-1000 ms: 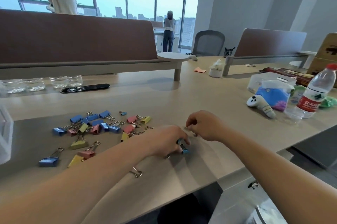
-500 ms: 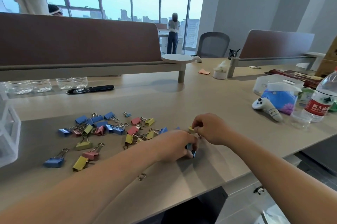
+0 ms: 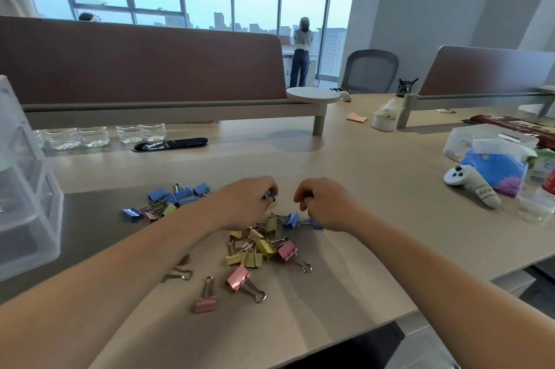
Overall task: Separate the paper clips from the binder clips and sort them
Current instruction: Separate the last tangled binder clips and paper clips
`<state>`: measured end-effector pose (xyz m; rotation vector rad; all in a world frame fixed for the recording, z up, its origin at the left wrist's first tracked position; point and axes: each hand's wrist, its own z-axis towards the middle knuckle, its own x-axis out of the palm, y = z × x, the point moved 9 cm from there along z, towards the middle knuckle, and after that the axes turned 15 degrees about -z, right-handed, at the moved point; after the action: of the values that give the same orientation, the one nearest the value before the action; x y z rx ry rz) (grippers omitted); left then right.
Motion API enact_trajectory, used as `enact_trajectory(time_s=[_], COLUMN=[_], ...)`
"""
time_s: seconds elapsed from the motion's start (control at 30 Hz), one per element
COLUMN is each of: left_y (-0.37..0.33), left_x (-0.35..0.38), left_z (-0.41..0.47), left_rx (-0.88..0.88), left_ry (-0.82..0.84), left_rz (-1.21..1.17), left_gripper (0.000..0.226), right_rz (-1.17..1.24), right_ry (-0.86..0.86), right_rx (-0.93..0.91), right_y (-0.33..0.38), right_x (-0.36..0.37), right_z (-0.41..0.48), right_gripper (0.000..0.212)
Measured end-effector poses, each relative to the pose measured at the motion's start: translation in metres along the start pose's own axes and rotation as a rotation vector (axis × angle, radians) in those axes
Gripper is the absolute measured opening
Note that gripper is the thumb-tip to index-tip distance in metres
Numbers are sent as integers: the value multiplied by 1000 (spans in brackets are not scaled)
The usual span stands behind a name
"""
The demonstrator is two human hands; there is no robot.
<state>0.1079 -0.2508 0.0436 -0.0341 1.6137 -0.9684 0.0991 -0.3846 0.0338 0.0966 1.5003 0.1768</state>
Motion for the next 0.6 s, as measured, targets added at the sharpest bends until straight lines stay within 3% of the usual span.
enact_trajectory(time_s=[0.1,0.3,0.4,0.5,0.6], left_y=[24,55,62,63,74], left_x=[-23,-47,-53,-49,-45], left_z=[-7,-17,-17,-15,-15], left_rx=[-70,-191,-176,-83,-127], left_ry=[-31,-21,-20,35,76], left_rz=[-16,-81,-76,80,45], left_gripper=[22,32,37,36,39], right_rz=[-65,-203,-314,-348,-365], right_ry=[52,102,136,180,207], right_rx=[-65,-203,-228,-245,-278], right_y=[31,82,94,100,104], right_x=[9,26,33,36,38], right_z=[19,50,59,60,58], right_gripper=[35,29,34,35,38])
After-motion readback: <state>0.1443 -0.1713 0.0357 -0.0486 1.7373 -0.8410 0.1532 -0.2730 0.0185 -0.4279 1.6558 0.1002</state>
